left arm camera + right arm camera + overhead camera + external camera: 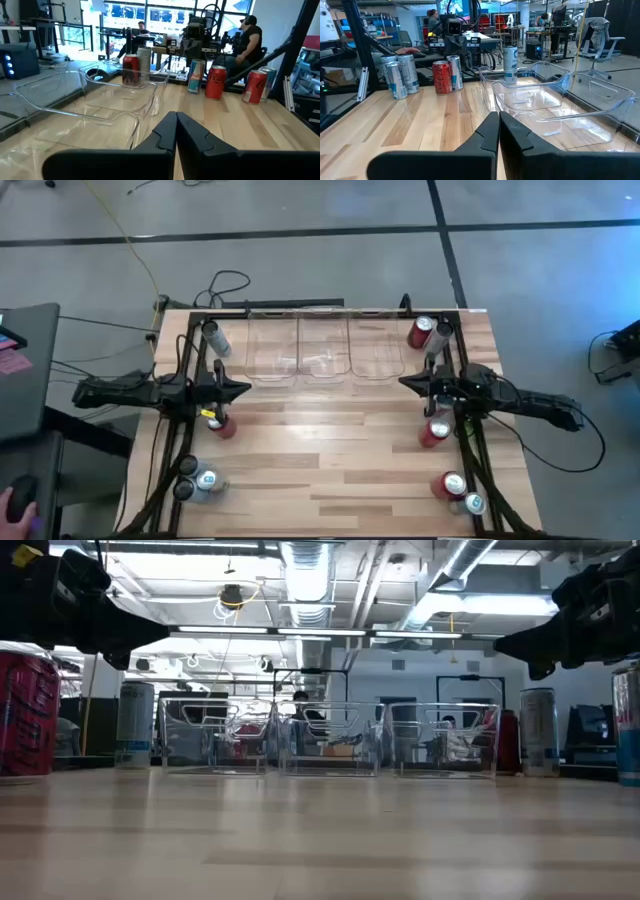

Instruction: Sort soda cans

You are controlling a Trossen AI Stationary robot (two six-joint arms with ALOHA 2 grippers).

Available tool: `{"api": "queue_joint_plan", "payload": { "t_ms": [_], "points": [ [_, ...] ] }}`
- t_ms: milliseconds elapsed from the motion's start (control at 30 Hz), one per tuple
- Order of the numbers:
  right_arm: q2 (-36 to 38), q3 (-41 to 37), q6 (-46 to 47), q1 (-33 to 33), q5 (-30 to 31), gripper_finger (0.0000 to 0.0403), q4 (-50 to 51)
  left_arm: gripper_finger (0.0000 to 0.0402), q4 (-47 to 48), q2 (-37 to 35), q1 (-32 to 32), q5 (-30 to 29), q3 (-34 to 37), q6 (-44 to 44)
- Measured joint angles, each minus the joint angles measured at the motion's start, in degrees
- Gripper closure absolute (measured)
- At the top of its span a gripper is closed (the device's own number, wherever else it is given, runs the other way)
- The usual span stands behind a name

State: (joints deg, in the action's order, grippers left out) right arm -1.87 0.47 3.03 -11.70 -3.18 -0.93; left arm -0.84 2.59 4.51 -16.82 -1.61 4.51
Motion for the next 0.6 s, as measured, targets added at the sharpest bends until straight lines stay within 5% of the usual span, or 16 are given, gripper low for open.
{"api": "queue_joint_plan", "payload": {
  "t_ms": [600],
  "points": [
    [0.02,-0.01,0.01,0.0,0.0,0.0369,0.0,0.0395,0.01,0.9,0.0,0.0,-0.02,0.0]
  ]
}}
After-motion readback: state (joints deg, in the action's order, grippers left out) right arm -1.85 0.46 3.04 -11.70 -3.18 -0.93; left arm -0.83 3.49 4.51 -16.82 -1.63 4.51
